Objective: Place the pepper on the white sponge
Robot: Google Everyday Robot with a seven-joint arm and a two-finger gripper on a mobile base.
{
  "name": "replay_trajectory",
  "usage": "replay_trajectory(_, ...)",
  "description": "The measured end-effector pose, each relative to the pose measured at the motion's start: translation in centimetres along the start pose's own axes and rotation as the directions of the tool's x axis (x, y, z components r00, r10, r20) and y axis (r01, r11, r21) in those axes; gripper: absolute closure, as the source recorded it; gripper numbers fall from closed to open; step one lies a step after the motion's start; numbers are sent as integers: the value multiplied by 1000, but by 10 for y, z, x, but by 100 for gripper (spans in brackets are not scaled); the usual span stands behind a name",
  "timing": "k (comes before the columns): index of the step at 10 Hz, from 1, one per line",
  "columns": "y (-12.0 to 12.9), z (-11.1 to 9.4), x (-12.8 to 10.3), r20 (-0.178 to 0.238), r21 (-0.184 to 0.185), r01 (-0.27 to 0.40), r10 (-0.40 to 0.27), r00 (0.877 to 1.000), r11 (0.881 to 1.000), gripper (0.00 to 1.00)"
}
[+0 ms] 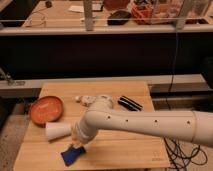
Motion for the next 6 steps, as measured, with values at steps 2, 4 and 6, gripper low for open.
replay_trajectory(2, 1, 18, -11, 20, -21, 18, -18, 1000, 1000, 97)
replay_trajectory(4, -3, 23, -11, 15, -19, 5, -5, 1000, 1000, 99)
replay_trajectory(6, -2, 23, -2, 13, -18, 3, -3, 1000, 1000, 100)
